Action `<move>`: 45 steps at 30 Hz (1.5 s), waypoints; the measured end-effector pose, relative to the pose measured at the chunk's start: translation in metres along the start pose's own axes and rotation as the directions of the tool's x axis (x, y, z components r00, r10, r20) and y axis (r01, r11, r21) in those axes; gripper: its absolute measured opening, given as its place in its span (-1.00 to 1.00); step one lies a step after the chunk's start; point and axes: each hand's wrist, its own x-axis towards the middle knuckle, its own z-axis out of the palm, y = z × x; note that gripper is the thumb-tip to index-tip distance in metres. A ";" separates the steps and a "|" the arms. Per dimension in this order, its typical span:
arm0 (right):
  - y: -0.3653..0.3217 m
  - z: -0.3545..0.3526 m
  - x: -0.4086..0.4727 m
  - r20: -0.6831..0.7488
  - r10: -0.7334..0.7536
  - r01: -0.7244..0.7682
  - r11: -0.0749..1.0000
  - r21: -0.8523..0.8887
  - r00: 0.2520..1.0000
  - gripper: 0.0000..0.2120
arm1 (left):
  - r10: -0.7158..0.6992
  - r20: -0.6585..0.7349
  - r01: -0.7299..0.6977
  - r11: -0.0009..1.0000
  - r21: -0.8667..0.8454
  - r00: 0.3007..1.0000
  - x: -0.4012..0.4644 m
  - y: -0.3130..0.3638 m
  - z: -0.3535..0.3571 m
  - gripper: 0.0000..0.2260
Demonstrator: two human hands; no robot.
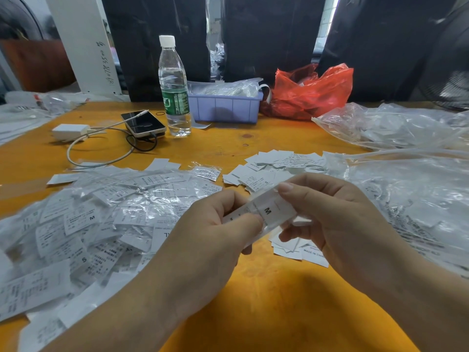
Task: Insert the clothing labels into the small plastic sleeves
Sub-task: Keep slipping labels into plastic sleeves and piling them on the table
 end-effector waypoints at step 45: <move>0.002 -0.008 0.005 0.142 -0.040 0.059 0.989 -0.134 0.989 -0.75 | 0.001 -0.005 -0.002 0.994 -0.111 1.000 0.000 0.005 0.001 -0.80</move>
